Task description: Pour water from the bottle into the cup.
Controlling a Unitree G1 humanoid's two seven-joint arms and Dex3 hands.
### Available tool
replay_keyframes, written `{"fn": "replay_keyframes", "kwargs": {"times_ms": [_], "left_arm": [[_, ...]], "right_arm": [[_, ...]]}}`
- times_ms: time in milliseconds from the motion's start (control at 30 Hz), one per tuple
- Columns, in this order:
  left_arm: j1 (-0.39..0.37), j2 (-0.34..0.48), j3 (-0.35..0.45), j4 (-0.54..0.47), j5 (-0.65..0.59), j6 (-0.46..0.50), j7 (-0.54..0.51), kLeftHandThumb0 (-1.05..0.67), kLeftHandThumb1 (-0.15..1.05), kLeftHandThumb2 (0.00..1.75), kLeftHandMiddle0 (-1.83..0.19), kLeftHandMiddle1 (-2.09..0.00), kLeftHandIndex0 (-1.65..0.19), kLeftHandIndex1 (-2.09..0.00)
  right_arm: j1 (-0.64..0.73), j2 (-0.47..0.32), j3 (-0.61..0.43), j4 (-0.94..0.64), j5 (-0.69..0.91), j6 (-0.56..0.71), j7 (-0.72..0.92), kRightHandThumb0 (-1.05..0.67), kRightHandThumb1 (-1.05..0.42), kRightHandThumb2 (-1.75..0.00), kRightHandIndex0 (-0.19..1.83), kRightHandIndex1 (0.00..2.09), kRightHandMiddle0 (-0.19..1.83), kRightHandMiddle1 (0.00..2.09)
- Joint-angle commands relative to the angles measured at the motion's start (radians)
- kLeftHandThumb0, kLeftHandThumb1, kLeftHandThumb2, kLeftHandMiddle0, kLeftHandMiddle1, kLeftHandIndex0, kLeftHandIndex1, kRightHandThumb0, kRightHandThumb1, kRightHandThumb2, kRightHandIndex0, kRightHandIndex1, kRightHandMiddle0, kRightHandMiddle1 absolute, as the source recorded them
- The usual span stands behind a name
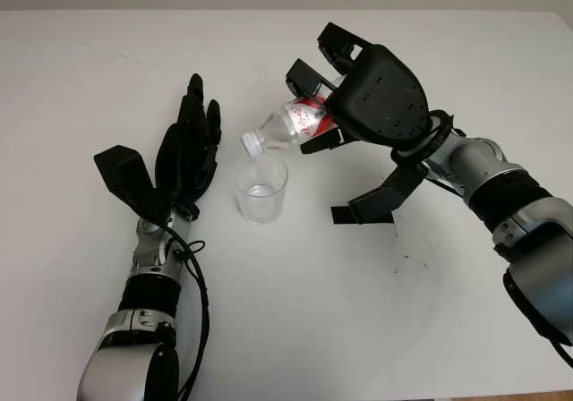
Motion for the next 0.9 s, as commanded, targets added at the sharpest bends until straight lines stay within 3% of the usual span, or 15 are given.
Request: {"fn": "replay_keyframes", "kwargs": {"times_ms": [0,333,533,700,867], "left_arm": [[0.019,-0.003,0.002,0.03,-0.002,0.002,-0.007,-0.86,1.05,0.7,0.19,0.0,0.19,0.0],[0.01,0.004,0.004,0.041,-0.001,0.002,-0.018,-0.87,1.05,0.7,0.19,0.0,0.19,0.0],[0.008,0.009,0.003,0.044,0.003,0.0,-0.023,-0.87,1.05,0.7,0.19,0.0,0.19,0.0],[0.008,0.015,0.001,0.043,0.002,0.004,-0.035,-0.87,1.05,0.71,0.19,0.0,0.19,0.0],[0.007,0.014,0.001,0.042,0.003,0.005,-0.035,-0.87,1.05,0.69,0.19,0.0,0.19,0.0]], "right_arm": [[-0.017,0.006,-0.02,0.003,0.037,-0.018,-0.012,-0.53,-1.05,-0.5,1.16,2.09,0.69,2.09],[0.112,0.085,-0.227,-0.029,0.421,-0.203,0.141,-0.47,-1.05,-0.35,1.18,2.09,0.78,2.09],[0.211,0.14,-0.345,-0.076,0.608,-0.256,0.309,-0.43,-1.05,-0.39,1.39,2.09,0.93,2.09],[0.304,0.187,-0.45,-0.182,0.769,-0.245,0.491,-0.43,-1.05,-0.4,1.44,2.09,1.0,2.09],[0.419,0.265,-0.56,-0.362,0.978,-0.121,0.73,-0.45,-1.05,-0.41,1.36,2.09,0.97,2.09]]}}
